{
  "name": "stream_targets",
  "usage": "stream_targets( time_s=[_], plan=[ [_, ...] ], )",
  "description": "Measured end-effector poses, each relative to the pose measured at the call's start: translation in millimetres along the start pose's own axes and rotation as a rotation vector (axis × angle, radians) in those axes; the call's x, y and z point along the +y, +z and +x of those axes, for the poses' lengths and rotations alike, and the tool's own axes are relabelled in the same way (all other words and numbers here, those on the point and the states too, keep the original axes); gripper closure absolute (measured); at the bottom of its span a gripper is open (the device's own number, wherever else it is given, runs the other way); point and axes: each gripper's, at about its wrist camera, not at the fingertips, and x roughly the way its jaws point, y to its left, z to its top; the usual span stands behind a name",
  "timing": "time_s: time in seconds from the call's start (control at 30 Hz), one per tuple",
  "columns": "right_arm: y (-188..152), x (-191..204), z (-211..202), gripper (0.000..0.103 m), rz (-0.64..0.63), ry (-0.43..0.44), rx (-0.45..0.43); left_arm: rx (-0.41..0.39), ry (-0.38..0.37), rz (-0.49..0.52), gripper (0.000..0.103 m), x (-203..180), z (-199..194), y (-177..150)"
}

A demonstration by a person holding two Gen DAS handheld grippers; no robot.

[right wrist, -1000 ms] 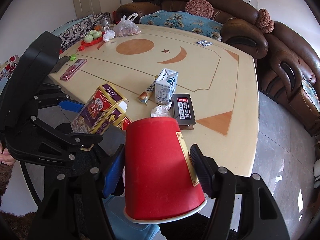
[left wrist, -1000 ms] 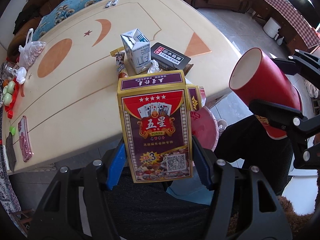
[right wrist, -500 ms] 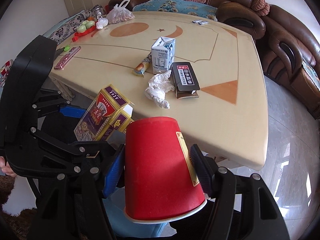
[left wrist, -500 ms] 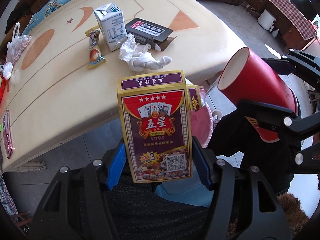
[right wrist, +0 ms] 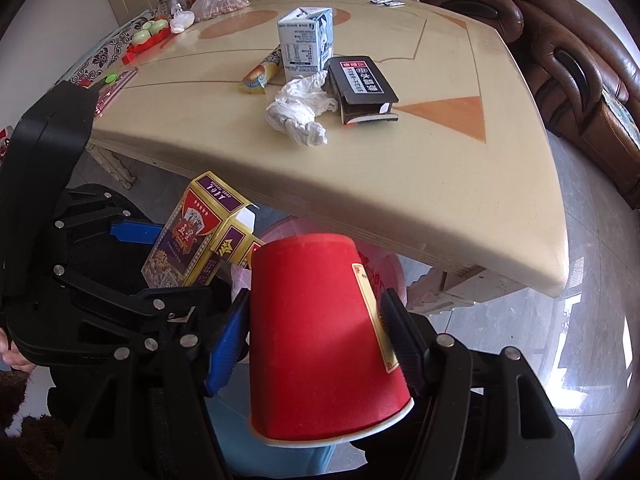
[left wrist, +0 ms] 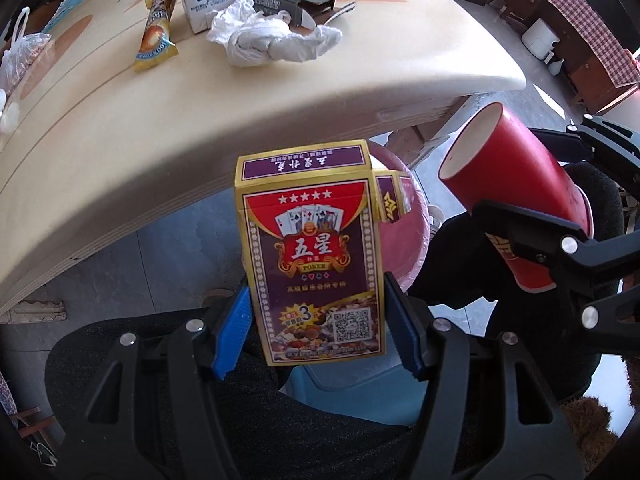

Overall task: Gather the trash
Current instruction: 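Lower the purple card box with the left tool while the right tool lowers the red cup over the bin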

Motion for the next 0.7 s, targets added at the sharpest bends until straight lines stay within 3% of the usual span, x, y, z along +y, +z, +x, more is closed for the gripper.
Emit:
stream_targets(
  time_s=[0.7],
  plan=[
    [-28.2,-29.5,111.5,0.039,0.19,-0.046,0.09,0.167,-0.09,-0.224,0.042,16.8,117.8,-1.0]
  ],
)
